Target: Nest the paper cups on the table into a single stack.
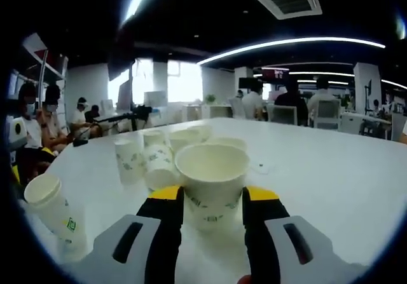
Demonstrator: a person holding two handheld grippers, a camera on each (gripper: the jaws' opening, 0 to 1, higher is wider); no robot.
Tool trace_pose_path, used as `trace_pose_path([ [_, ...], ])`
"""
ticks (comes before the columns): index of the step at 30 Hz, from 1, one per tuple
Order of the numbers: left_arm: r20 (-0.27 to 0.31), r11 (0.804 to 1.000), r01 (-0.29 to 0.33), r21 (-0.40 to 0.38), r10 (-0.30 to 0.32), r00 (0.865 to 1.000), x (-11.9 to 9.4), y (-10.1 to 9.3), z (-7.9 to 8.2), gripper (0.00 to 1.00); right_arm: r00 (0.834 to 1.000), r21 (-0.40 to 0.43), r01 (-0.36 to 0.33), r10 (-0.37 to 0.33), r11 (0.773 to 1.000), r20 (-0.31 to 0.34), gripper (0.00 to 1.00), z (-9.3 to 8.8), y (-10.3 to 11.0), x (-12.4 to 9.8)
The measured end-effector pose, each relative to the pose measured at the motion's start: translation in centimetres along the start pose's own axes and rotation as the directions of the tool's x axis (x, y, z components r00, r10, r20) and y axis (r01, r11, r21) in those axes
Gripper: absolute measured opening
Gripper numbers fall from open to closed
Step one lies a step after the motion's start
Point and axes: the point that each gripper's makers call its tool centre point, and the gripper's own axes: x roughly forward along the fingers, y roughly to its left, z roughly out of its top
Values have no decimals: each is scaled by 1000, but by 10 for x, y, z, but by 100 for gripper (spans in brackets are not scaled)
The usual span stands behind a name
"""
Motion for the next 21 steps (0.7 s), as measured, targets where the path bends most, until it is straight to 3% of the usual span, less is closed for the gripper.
trace_pose_path([
  [21, -24, 1000, 15, 20, -14, 1000, 8, -9, -1, 83, 997, 60, -60, 57, 996, 57, 38, 8, 14, -19],
])
